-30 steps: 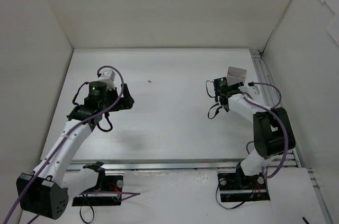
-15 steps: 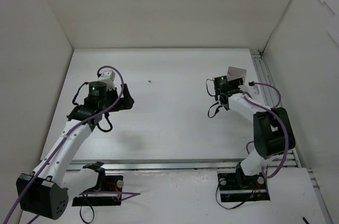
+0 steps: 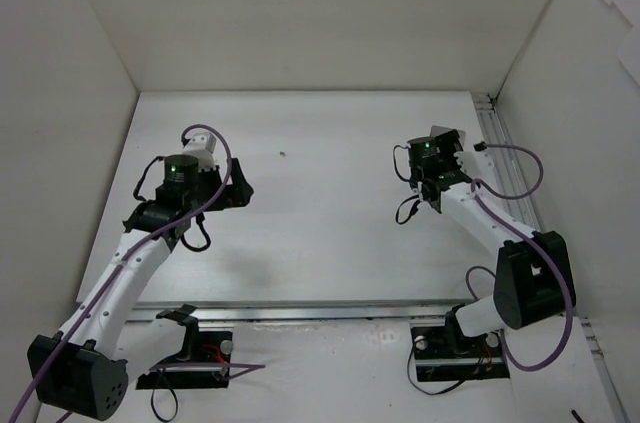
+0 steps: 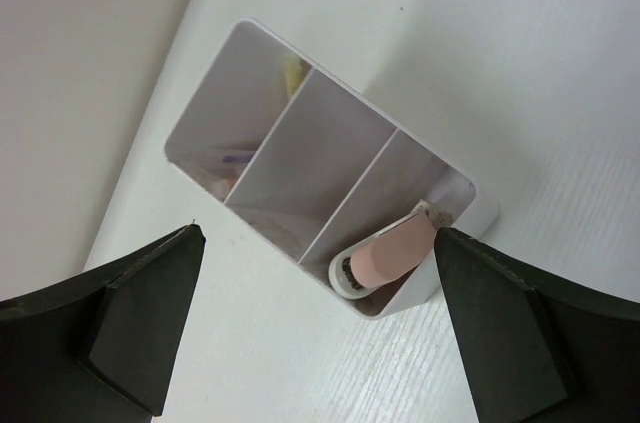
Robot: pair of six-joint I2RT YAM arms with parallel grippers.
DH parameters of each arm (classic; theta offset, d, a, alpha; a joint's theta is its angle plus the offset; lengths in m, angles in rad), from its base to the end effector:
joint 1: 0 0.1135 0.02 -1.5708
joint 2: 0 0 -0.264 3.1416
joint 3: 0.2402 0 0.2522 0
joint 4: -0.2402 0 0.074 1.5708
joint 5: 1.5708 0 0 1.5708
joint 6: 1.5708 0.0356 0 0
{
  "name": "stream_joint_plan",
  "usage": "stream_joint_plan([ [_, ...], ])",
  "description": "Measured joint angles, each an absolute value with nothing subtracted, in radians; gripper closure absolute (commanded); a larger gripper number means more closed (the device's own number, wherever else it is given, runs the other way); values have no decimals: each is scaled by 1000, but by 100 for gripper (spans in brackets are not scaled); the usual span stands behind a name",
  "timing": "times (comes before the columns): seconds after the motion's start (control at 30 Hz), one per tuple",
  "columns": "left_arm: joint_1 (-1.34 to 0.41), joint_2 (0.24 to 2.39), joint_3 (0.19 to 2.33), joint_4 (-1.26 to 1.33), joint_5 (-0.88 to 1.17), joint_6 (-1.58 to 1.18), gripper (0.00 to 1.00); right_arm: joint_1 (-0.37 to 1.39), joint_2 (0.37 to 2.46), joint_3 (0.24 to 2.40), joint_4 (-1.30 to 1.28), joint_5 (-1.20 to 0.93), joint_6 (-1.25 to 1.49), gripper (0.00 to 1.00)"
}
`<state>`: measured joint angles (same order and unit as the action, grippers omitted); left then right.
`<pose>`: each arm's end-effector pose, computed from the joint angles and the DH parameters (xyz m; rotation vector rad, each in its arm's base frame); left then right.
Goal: Sort the stationery into containers
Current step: Reset both arms
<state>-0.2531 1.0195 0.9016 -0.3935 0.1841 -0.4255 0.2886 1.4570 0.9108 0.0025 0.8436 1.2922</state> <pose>0.2182 -0.0632 0.3158 -0.0686 2.1285 -0.5995 0.3087 0.0639 0.2493 1.3118 1.4089 0.1588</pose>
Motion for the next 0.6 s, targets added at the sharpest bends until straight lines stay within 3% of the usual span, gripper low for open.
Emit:
stream_joint_plan([
  [0.3, -253, 922, 903, -444, 113, -417, 0, 393, 1380, 996, -6, 789, 799, 2],
  [0.6, -255, 739, 904, -509, -63, -434, 0, 447, 1172, 845, 79, 385, 430, 2],
])
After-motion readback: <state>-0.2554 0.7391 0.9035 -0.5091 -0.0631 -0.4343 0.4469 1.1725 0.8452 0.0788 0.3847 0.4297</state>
